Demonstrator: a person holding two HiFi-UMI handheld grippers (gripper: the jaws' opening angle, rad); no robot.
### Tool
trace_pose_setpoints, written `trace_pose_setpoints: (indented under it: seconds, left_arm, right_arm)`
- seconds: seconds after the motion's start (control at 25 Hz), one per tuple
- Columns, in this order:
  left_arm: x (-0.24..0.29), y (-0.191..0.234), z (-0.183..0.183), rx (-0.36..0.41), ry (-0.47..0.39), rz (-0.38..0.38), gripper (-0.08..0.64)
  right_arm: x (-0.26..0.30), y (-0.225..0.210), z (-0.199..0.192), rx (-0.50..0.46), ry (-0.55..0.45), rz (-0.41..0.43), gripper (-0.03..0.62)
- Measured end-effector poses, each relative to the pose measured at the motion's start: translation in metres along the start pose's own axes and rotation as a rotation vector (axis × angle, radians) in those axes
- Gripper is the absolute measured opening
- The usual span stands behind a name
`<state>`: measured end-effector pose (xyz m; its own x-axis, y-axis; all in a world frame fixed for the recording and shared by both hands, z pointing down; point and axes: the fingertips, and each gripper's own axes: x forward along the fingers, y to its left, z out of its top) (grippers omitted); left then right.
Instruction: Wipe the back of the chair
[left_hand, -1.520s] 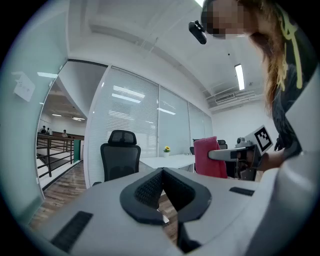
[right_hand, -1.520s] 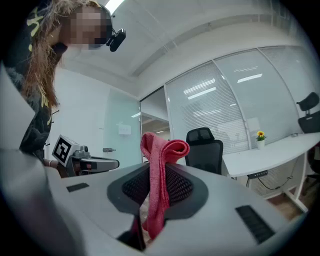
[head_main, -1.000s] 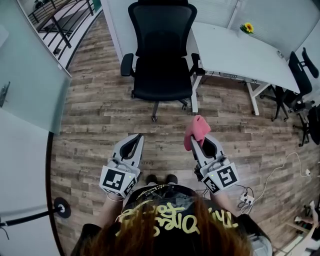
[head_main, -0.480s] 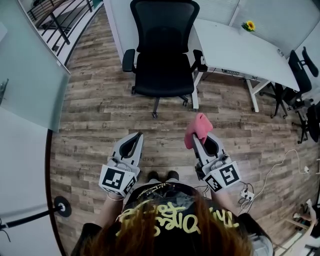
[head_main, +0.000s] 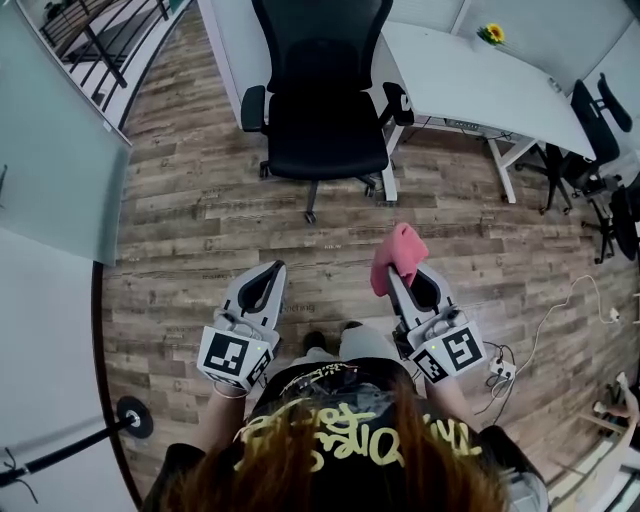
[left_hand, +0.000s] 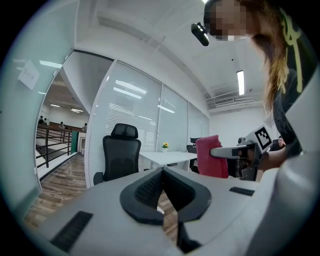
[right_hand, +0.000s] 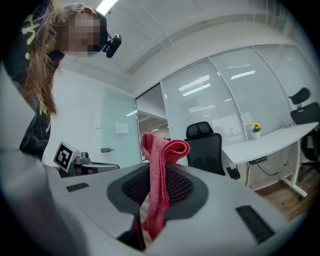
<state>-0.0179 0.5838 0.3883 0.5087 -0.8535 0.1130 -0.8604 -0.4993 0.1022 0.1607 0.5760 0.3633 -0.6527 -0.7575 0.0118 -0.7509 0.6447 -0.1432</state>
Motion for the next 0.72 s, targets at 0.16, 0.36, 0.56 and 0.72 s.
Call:
trace_pose_setpoints:
  seconds: [0.16, 0.36, 0.56, 0.72]
  left_arm:
    - [0.003, 0.001, -0.004, -0.015, 0.008, -0.017, -0.008]
    - [0.023, 0.003, -0.002, -0.020, 0.010, -0.038, -0.008]
    - [0.037, 0.013, -0.001, -0.014, 0.011, -0.008, -0.008]
    - [0.063, 0.030, 0.003, -0.005, 0.020, 0.021, -0.008]
  right_arm:
    - [-0.003, -0.001, -0.008, 0.015, 0.022, -0.024, 0.071]
    - [0.011, -0.014, -0.006, 0.031, 0.009, -0.034, 0.071]
    - [0.029, -0.029, -0.012, 0.011, 0.015, -0.015, 0.071]
    - [0.060, -0.053, -0.006, 0.014, -0.002, 0.017, 0.071]
